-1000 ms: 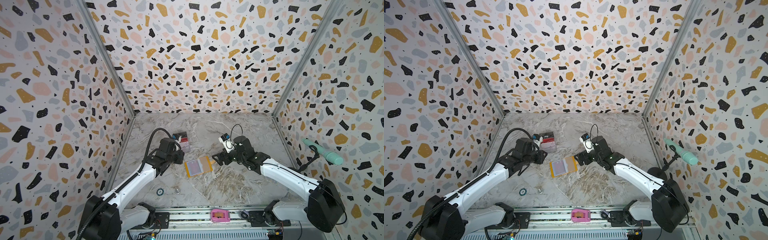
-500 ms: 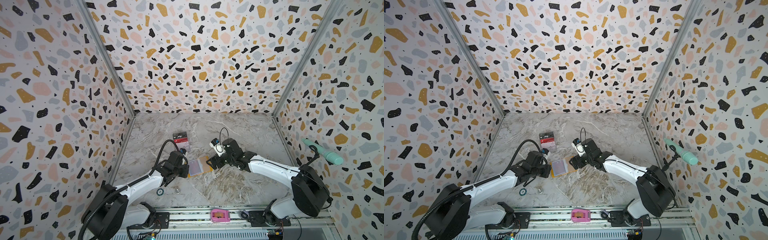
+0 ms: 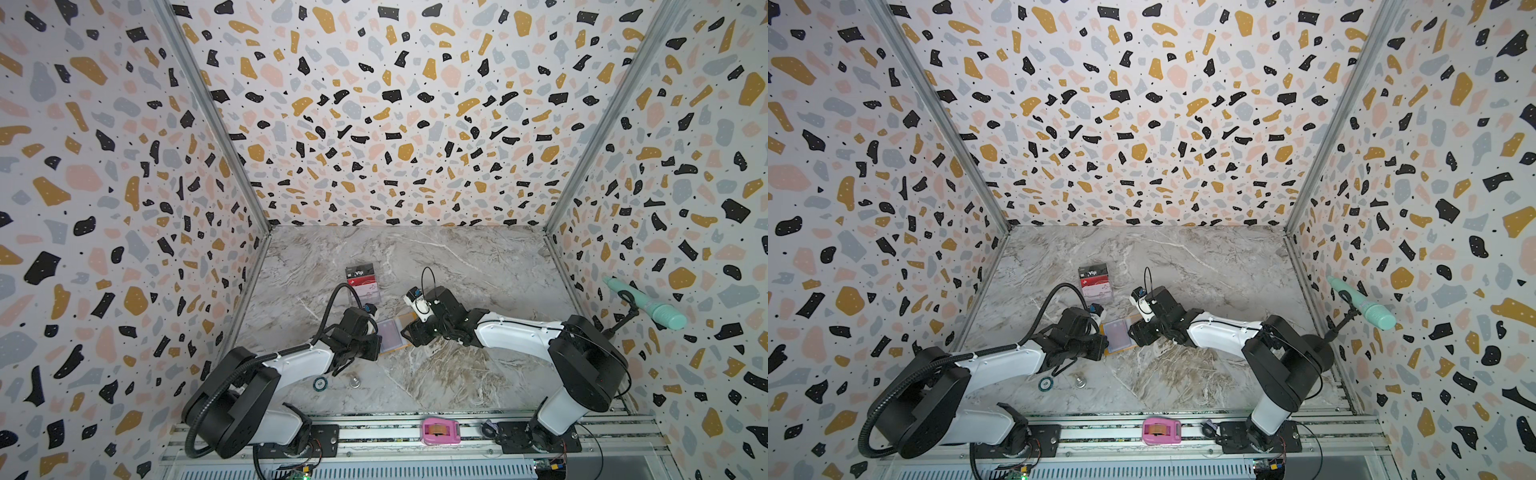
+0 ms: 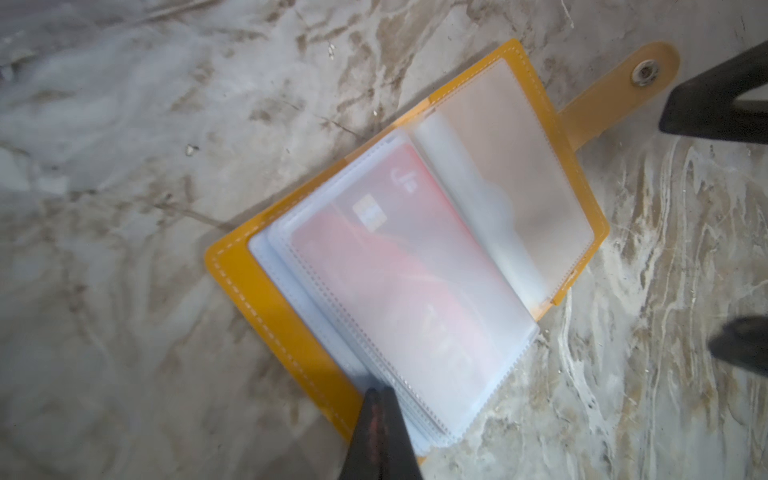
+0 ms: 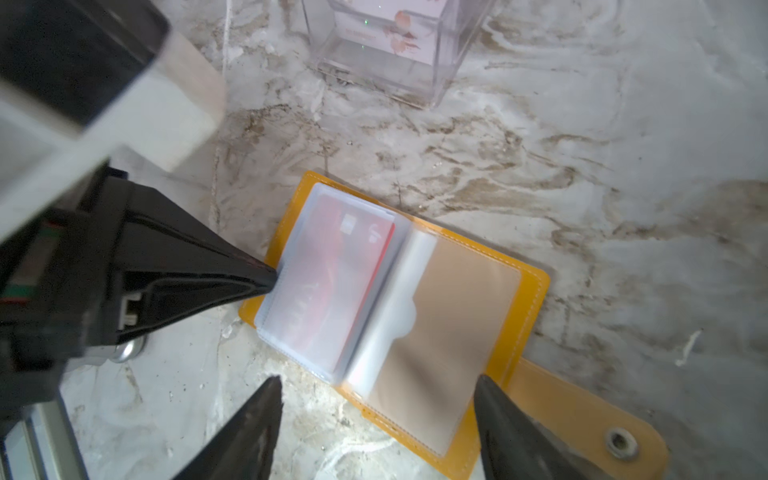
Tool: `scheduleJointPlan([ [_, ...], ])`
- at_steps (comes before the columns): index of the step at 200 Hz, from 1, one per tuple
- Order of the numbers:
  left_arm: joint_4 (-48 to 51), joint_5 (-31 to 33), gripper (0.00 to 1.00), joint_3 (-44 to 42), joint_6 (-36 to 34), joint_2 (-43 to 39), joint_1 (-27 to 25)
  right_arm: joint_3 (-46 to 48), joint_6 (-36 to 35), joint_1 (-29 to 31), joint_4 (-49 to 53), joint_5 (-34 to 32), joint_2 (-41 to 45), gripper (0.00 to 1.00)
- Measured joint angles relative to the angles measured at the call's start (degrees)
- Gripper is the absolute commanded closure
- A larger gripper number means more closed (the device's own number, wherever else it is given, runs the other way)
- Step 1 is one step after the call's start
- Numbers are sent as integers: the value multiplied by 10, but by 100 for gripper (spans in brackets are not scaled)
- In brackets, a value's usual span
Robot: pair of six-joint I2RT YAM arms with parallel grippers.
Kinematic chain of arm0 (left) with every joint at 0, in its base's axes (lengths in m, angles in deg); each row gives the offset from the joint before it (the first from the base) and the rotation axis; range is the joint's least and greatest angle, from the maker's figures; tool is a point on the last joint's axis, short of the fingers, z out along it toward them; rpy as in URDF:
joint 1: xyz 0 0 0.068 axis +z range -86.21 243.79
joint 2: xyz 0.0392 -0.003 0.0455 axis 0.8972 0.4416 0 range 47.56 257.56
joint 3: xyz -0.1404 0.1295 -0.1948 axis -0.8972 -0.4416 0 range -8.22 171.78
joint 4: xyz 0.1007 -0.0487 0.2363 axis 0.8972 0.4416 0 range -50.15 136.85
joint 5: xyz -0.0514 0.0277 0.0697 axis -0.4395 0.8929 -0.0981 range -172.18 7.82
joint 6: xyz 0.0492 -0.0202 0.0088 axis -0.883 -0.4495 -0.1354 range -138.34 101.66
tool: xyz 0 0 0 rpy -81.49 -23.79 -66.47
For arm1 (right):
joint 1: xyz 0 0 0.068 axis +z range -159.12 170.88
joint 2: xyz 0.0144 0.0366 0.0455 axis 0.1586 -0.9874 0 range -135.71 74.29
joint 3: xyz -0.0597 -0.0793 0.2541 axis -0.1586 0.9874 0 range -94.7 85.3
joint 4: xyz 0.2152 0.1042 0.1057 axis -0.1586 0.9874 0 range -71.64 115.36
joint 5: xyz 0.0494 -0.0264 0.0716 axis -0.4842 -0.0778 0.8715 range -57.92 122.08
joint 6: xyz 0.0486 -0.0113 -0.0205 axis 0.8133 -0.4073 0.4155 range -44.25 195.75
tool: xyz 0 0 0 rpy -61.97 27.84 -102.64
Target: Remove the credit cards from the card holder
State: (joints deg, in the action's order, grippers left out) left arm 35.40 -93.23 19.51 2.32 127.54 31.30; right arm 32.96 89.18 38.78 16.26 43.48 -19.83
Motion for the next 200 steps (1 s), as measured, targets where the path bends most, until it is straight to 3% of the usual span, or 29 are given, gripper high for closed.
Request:
scheduleJointPlan([
  [73,-71,-6,100,-35,10,-2,0,-50,0,38,0,-30,-45,28],
  [121,-140,-19,100,-71,28,-4,0,-81,7,50,11,-48,-91,25],
  [200,-159,-32,100,-75,42,2,0,-100,21,52,18,-71,-125,26],
])
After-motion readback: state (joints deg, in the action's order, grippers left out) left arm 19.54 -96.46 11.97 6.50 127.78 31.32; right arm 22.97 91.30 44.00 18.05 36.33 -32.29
